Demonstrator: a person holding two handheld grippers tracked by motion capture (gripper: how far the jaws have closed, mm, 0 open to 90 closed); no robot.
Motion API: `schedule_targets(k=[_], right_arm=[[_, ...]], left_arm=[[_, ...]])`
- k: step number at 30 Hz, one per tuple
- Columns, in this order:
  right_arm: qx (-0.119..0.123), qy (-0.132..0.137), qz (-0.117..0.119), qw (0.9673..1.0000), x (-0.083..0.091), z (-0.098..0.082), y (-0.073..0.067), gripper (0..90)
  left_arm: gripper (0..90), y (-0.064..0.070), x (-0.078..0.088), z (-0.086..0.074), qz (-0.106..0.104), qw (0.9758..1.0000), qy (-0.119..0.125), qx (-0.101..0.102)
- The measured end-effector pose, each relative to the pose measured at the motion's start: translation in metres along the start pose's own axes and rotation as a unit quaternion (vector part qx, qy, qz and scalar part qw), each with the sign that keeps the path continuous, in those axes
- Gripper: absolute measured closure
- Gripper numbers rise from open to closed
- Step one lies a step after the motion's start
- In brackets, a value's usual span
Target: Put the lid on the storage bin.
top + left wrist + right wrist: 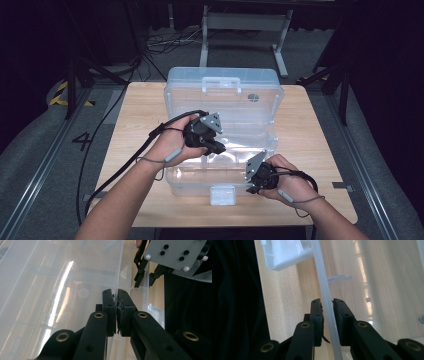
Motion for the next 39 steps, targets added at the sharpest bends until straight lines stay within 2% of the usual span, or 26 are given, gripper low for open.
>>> schedule_targets(k=[17,19,22,30,39], right_arm=[[0.002,0.008,-0.006,0.9999,0.004,0.001,0.000,78.6],[-0.005,0.016,-0.006,0.9998,0.009,0.002,0.000,78.5],[0.004,0.030,-0.012,0.9995,0.017,0.004,0.002,78.6],[-0.004,0.035,-0.010,0.9993,0.032,0.004,0.002,79.3],[-0.006,0.057,-0.005,0.9983,0.051,0.005,0.001,81.7]], left_arm=[[86.1,0.000,-0.001,0.000,-0.003,1.0000,0.002,0.006],[86.1,0.000,-0.001,0.000,-0.004,1.0000,0.002,0.007],[86.1,0.000,-0.001,0.000,-0.005,1.0000,0.001,0.007],[86.1,0.000,-0.001,-0.001,-0.005,1.0000,0.001,0.008],[86.1,0.000,-0.001,-0.001,-0.005,0.9999,0.004,0.009]])
Point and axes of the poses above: each handheld gripper's, and its own axes: x roughly backward along the jaws, z roughly out of its top, y roughly to its right, the point moved 5 cm from there along -x, roughly forward along the jaws, and after that the axes turned 3 degrees about -z, right-handed, at the moved point
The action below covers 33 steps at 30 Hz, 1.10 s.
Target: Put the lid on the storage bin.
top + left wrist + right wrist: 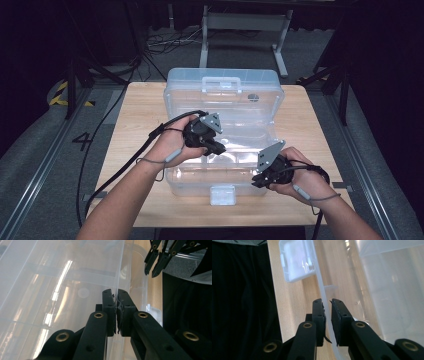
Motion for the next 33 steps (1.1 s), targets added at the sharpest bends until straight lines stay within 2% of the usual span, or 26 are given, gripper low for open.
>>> schedule_targets(k=[6,12,23,29,33], right_arm=[[0.003,0.019,0.001,0.9998,0.013,0.001,0.003,83.5],[-0.002,0.028,-0.011,0.9995,0.027,0.000,0.006,84.2],[-0.011,0.056,-0.018,0.9982,0.045,0.003,0.011,85.6],[-0.027,0.082,-0.027,0.9959,0.055,0.002,0.018,87.3],[-0.038,0.100,-0.042,0.9934,0.060,0.002,0.021,88.1]], left_arm=[[85.9,0.000,0.000,-0.001,0.000,1.0000,0.006,0.005],[85.6,0.001,0.000,-0.002,0.004,0.9998,0.013,0.015],[85.1,0.001,0.000,-0.004,0.008,0.9995,0.021,0.021],[85.1,0.001,0.000,-0.004,0.007,0.9994,0.024,0.023],[85.1,0.001,0.000,-0.005,0.007,0.9994,0.026,0.023]])
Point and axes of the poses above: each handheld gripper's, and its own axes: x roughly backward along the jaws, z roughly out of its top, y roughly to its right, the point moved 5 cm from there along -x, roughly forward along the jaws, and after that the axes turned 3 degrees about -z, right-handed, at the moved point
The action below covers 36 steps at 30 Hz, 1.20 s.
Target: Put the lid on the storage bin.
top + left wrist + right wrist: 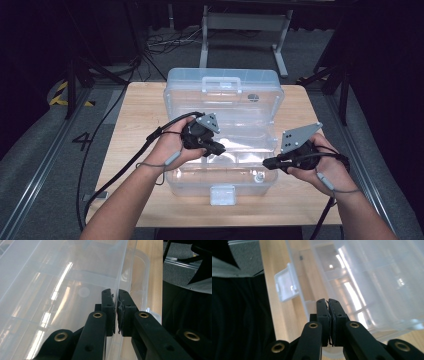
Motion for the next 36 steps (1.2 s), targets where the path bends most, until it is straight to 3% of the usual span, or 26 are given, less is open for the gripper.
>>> schedule_targets(k=[11,21,24,31,36], right_arm=[[-0.048,0.053,-0.048,0.9963,0.013,0.002,0.018,89.9],[-0.107,0.122,-0.075,0.9839,0.025,0.001,0.037,90.0],[-0.111,0.125,-0.077,0.9829,0.025,0.000,0.039,90.0],[-0.134,0.155,-0.090,0.9747,0.027,-0.002,0.050,90.0],[-0.145,0.167,-0.089,0.9712,0.026,-0.002,0.054,90.0]], left_arm=[[85.1,0.001,0.000,-0.001,-0.002,1.0000,0.001,0.000],[85.1,0.001,0.000,-0.003,-0.001,1.0000,0.003,0.000],[85.1,0.002,-0.001,-0.003,-0.001,1.0000,0.004,0.002],[85.1,0.004,-0.001,-0.005,-0.002,1.0000,0.002,0.003],[85.1,0.006,-0.002,-0.006,-0.001,1.0000,0.007,0.000]])
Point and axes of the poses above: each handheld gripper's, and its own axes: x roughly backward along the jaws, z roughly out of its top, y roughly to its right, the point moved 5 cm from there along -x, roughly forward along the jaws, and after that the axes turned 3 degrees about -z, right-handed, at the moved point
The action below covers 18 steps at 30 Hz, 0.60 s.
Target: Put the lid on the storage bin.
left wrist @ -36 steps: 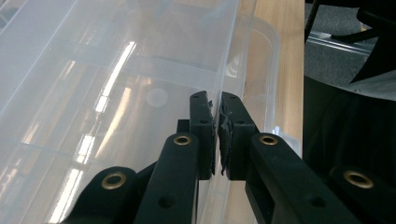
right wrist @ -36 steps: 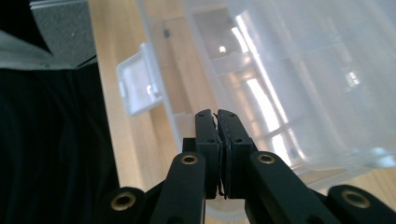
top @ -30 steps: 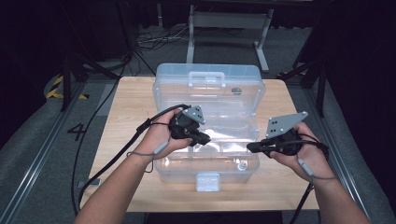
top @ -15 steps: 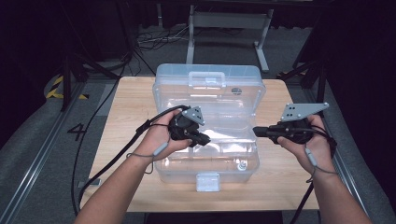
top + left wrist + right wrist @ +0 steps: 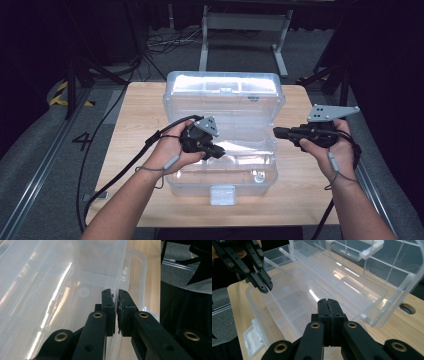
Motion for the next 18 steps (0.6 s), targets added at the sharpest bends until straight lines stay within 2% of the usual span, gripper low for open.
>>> schedule_targets(k=[6,18], right_arm=[[-0.018,0.014,0.000,0.9997,-0.002,0.000,0.006,90.0],[-0.051,0.039,-0.005,0.9979,-0.003,-0.002,0.017,90.0]], left_arm=[[84.9,0.002,-0.001,-0.003,-0.003,0.9999,0.006,0.008],[84.8,0.005,-0.004,-0.006,-0.011,0.9998,0.011,0.010]])
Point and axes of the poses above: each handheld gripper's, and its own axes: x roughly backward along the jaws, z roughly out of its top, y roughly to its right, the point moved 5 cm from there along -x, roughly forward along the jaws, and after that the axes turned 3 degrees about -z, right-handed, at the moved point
